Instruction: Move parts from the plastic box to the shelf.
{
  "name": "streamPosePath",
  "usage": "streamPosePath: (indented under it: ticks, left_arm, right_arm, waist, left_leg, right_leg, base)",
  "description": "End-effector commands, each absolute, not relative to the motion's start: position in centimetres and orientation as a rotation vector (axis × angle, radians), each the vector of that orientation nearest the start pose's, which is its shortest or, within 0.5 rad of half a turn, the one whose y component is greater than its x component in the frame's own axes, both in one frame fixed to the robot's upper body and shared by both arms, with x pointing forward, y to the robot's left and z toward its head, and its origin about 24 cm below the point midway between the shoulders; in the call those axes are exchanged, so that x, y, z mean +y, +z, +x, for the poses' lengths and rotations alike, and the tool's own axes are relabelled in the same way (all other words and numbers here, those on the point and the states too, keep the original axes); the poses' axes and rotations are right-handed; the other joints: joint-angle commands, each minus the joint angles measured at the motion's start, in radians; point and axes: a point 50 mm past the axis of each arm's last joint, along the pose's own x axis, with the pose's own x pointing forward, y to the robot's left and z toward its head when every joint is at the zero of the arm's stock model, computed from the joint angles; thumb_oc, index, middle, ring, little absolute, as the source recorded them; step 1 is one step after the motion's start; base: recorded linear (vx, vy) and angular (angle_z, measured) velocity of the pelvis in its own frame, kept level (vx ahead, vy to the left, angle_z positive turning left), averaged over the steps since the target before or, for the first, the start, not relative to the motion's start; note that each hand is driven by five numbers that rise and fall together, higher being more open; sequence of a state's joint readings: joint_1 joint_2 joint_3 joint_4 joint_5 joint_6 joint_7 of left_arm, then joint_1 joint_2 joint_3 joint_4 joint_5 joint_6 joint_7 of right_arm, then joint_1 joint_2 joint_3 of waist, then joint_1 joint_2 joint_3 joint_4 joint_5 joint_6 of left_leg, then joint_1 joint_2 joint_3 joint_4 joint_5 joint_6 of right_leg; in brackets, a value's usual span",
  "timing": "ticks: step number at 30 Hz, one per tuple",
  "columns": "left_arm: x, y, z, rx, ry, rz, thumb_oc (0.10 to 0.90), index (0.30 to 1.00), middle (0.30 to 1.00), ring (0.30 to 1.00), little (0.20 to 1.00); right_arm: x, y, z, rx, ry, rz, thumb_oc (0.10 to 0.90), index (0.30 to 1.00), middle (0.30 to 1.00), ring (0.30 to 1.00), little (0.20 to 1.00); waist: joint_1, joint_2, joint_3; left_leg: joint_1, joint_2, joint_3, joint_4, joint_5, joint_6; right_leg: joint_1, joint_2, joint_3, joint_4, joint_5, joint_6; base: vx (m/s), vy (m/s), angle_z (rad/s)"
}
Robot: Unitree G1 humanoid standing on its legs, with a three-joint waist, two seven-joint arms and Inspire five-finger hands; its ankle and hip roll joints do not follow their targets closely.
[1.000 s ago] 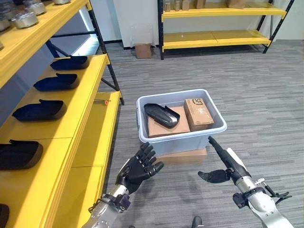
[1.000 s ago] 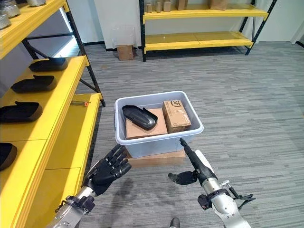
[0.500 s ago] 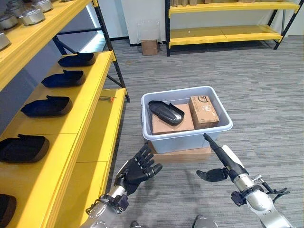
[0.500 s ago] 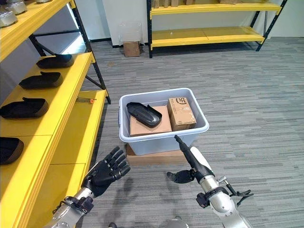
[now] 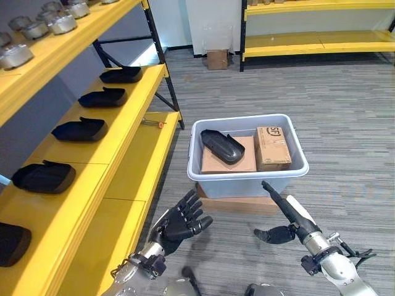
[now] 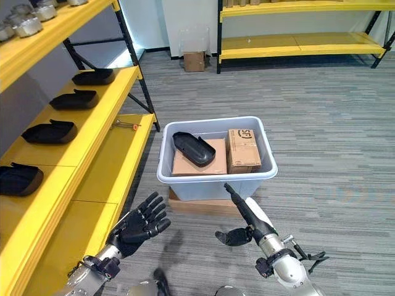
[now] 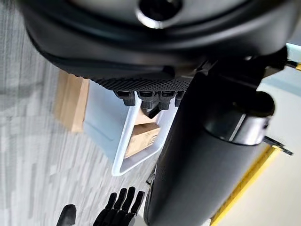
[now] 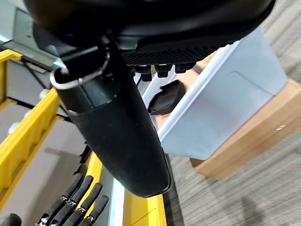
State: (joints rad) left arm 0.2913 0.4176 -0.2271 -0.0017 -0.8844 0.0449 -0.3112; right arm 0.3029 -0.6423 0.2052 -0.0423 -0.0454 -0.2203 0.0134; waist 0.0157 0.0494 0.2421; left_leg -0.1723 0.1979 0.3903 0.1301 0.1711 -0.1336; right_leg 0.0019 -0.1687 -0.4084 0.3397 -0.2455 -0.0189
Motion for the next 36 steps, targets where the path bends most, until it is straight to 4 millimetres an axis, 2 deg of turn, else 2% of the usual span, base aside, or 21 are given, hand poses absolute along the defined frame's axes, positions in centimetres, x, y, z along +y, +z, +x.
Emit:
streamPosePath:
  ticks: [1, 3, 7, 11, 15, 18, 20, 22, 23, 24, 25, 26, 27, 28, 29, 31, 32, 33, 34, 35, 36]
  left_arm:
    - [19.4, 2.5, 18.5, 0.130, -0.420, -0.485, 0.900, 1.000, 1.000, 1.000, 1.000]
    - [19.7, 2.1, 18.2, 0.142, -0.444, -0.472, 0.900, 1.000, 1.000, 1.000, 1.000]
    - [19.7, 2.6, 18.5, 0.122, -0.484, -0.428, 0.900, 1.000, 1.000, 1.000, 1.000]
    - [19.4, 3.2, 19.3, 0.104, -0.544, -0.406, 0.900, 1.000, 1.000, 1.000, 1.000]
    - [18.8, 3.9, 20.1, 0.063, -0.625, -0.404, 0.900, 1.000, 1.000, 1.000, 1.000]
    - [18.8, 4.0, 20.4, 0.062, -0.617, -0.393, 0.900, 1.000, 1.000, 1.000, 1.000]
    - [18.9, 3.9, 20.5, 0.068, -0.608, -0.376, 0.900, 1.000, 1.000, 1.000, 1.000]
    - [18.7, 3.7, 20.5, 0.072, -0.620, -0.374, 0.900, 1.000, 1.000, 1.000, 1.000]
    - [18.7, 3.7, 20.5, 0.073, -0.622, -0.374, 0.900, 1.000, 1.000, 1.000, 1.000]
    - [18.4, 3.7, 20.6, 0.074, -0.623, -0.375, 0.900, 1.000, 1.000, 1.000, 1.000]
    - [18.4, 3.6, 20.6, 0.074, -0.621, -0.376, 0.900, 1.000, 1.000, 1.000, 1.000]
    - [18.4, 3.5, 20.5, 0.078, -0.609, -0.378, 0.900, 1.000, 1.000, 1.000, 1.000]
    - [18.4, 3.5, 20.5, 0.076, -0.603, -0.383, 0.900, 1.000, 1.000, 1.000, 1.000]
    - [18.4, 3.7, 20.4, 0.068, -0.605, -0.400, 0.900, 1.000, 1.000, 1.000, 1.000]
    - [18.4, 3.7, 20.4, 0.065, -0.608, -0.407, 0.900, 1.000, 1.000, 1.000, 1.000]
    - [18.3, 4.0, 20.3, 0.060, -0.619, -0.416, 0.900, 1.000, 1.000, 1.000, 1.000]
    - [18.1, 4.1, 20.5, 0.057, -0.622, -0.412, 0.900, 1.000, 1.000, 1.000, 1.000]
    - [17.7, 4.4, 20.9, 0.051, -0.621, -0.414, 0.900, 1.000, 1.000, 1.000, 1.000]
    - [17.6, 4.4, 20.9, 0.049, -0.620, -0.412, 0.900, 1.000, 1.000, 1.000, 1.000]
    - [17.3, 4.5, 21.1, 0.048, -0.629, -0.406, 0.900, 1.000, 1.000, 1.000, 1.000]
    - [16.9, 4.5, 21.2, 0.052, -0.643, -0.403, 0.900, 1.000, 1.000, 1.000, 1.000]
  right_arm:
    - [-19.9, 7.0, 19.8, -0.257, 0.370, -0.580, 0.900, 1.000, 1.000, 1.000, 1.000]
    - [-19.7, 6.8, 19.8, -0.244, 0.367, -0.545, 0.900, 1.000, 1.000, 1.000, 1.000]
    - [-19.5, 6.9, 19.4, -0.246, 0.377, -0.509, 0.900, 1.000, 1.000, 1.000, 1.000]
    - [-18.7, 7.5, 19.6, -0.319, 0.409, -0.554, 0.900, 1.000, 1.000, 1.000, 1.000]
    - [-18.1, 7.9, 21.4, -0.300, 0.401, -0.453, 0.900, 1.000, 1.000, 1.000, 1.000]
    - [-17.8, 8.0, 22.0, -0.314, 0.397, -0.462, 0.900, 1.000, 1.000, 1.000, 1.000]
    - [-17.6, 8.3, 22.2, -0.316, 0.397, -0.444, 0.900, 1.000, 1.000, 1.000, 1.000]
    - [-17.5, 8.3, 22.0, -0.315, 0.389, -0.450, 0.900, 1.000, 1.000, 1.000, 1.000]
    - [-17.5, 8.3, 22.0, -0.313, 0.386, -0.449, 0.900, 1.000, 1.000, 1.000, 1.000]
    - [-17.3, 8.2, 21.9, -0.305, 0.384, -0.445, 0.900, 1.000, 1.000, 1.000, 1.000]
    - [-17.2, 8.1, 21.9, -0.304, 0.383, -0.449, 0.900, 1.000, 1.000, 1.000, 1.000]
    - [-17.1, 8.1, 21.9, -0.300, 0.378, -0.458, 0.900, 1.000, 1.000, 1.000, 1.000]
    - [-17.1, 8.0, 21.9, -0.293, 0.366, -0.469, 0.900, 1.000, 1.000, 1.000, 1.000]
    - [-17.3, 7.8, 21.8, -0.279, 0.340, -0.486, 0.900, 1.000, 1.000, 1.000, 1.000]
    - [-17.3, 7.7, 21.8, -0.273, 0.332, -0.485, 0.900, 1.000, 1.000, 1.000, 1.000]
    - [-17.8, 7.4, 21.7, -0.248, 0.310, -0.464, 0.900, 1.000, 1.000, 1.000, 1.000]
    - [-17.9, 7.5, 21.7, -0.250, 0.312, -0.457, 0.900, 1.000, 1.000, 1.000, 1.000]
    - [-17.6, 7.8, 22.1, -0.262, 0.321, -0.460, 0.900, 1.000, 1.000, 1.000, 1.000]
    - [-17.5, 7.8, 22.2, -0.264, 0.327, -0.460, 0.900, 1.000, 1.000, 1.000, 1.000]
    - [-17.3, 7.8, 22.3, -0.263, 0.327, -0.462, 0.900, 1.000, 1.000, 1.000, 1.000]
    - [-17.2, 7.6, 22.2, -0.254, 0.327, -0.464, 0.900, 1.000, 1.000, 1.000, 1.000]
  waist:
    - [0.035, -0.006, -0.016]
    - [0.034, -0.024, -0.024]
    - [0.033, -0.049, -0.034]
    - [0.042, -0.069, -0.037]
    - [0.062, -0.089, -0.038]
    - [0.073, -0.099, -0.047]
    - [0.080, -0.108, -0.057]
    - [0.081, -0.108, -0.065]
    - [0.082, -0.108, -0.065]
    - [0.081, -0.099, -0.065]
    - [0.081, -0.098, -0.065]
    - [0.076, -0.089, -0.060]
    - [0.066, -0.084, -0.055]
    - [0.045, -0.079, -0.046]
    - [0.040, -0.078, -0.045]
    - [0.007, -0.075, -0.033]
    - [-0.004, -0.080, -0.026]
    - [-0.017, -0.093, -0.015]
    - [-0.020, -0.096, -0.014]
    - [-0.032, -0.104, -0.008]
    - [-0.047, -0.100, -0.004]
  left_leg:
    - [-0.032, 0.019, -0.109, -0.079, 0.099, -0.016]
    - [0.001, 0.009, -0.051, -0.068, 0.018, 0.019]
    - [0.041, -0.029, -0.047, -0.066, -0.047, 0.055]
    - [0.042, -0.063, -0.051, -0.056, -0.083, 0.083]
    - [0.040, -0.085, -0.035, -0.027, -0.118, 0.112]
    - [0.056, -0.100, -0.015, -0.024, -0.138, 0.135]
    - [0.067, -0.123, 0.000, -0.027, -0.163, 0.165]
    - [0.087, -0.160, 0.003, -0.036, -0.196, 0.210]
    - [0.089, -0.167, 0.004, -0.036, -0.204, 0.219]
    - [0.114, -0.186, 0.004, -0.041, -0.229, 0.249]
    - [0.121, -0.191, 0.005, -0.043, -0.234, 0.255]
    - [0.152, -0.201, 0.001, -0.057, -0.245, 0.269]
    - [0.174, -0.207, -0.007, -0.073, -0.248, 0.272]
    - [0.204, -0.209, -0.025, -0.089, -0.251, 0.268]
    - [0.211, -0.209, -0.029, -0.094, -0.252, 0.267]
    - [0.255, -0.201, -0.058, -0.120, -0.255, 0.243]
    - [0.272, -0.199, -0.066, -0.124, -0.264, 0.227]
    - [0.299, -0.198, -0.072, -0.120, -0.288, 0.204]
    - [0.301, -0.200, -0.072, -0.120, -0.288, 0.200]
    - [0.306, -0.204, -0.081, -0.115, -0.294, 0.198]
    - [0.321, -0.201, -0.108, -0.111, -0.313, 0.195]
  right_leg:
    - [0.103, 0.027, 0.078, -0.073, 0.051, 0.043]
    - [0.124, 0.007, 0.061, -0.096, 0.051, 0.060]
    - [0.151, -0.008, 0.066, -0.161, 0.082, 0.093]
    - [0.146, -0.021, 0.075, -0.177, 0.098, 0.112]
    - [0.145, -0.052, 0.068, -0.181, 0.120, 0.135]
    - [0.154, -0.072, 0.052, -0.154, 0.137, 0.150]
    - [0.144, -0.096, 0.040, -0.084, 0.175, 0.163]
    - [0.114, -0.134, 0.041, 0.077, 0.243, 0.177]
    - [0.107, -0.142, 0.040, 0.111, 0.252, 0.180]
    - [0.064, -0.176, 0.029, 0.266, 0.291, 0.190]
    - [0.051, -0.186, 0.028, 0.298, 0.298, 0.193]
    - [-0.002, -0.196, 0.033, 0.392, 0.306, 0.197]
    - [-0.048, -0.182, 0.048, 0.412, 0.299, 0.196]
    - [-0.112, -0.143, 0.070, 0.395, 0.283, 0.189]
    - [-0.125, -0.133, 0.075, 0.387, 0.281, 0.187]
    - [-0.183, -0.095, 0.090, 0.246, 0.285, 0.176]
    - [-0.196, -0.097, 0.078, 0.111, 0.313, 0.183]
    - [-0.209, -0.109, 0.063, -0.104, 0.407, 0.216]
    - [-0.214, -0.113, 0.063, -0.131, 0.429, 0.219]
    - [-0.240, -0.120, 0.097, -0.188, 0.493, 0.223]
    - [-0.269, -0.122, 0.154, -0.210, 0.522, 0.235]
  base:
    - [0.20, 0.129, -0.67]
    - [0.22, 0.155, -0.82]
    - [0.17, 0.147, -0.31]
    - [0.11, 0.144, 0.10]
    - [0.08, 0.152, 0.05]
    - [0.10, 0.156, -0.03]
    - [0.10, 0.177, -0.06]
    - [0.10, 0.224, -0.04]
    - [0.15, 0.295, -0.03]
    - [0.13, 0.214, 0.02]
    - [0.19, 0.252, 0.04]
    - [0.14, 0.121, 0.01]
    - [0.17, 0.066, -0.06]
    - [0.11, -0.018, -0.10]
    - [0.14, -0.088, -0.08]
    - [0.17, -0.167, 0.08]
    - [0.22, -0.307, 0.25]
    - [0.19, -0.288, 0.18]
    - [0.14, -0.266, 0.24]
    - [0.14, -0.201, 0.17]
    - [0.21, -0.254, 0.36]
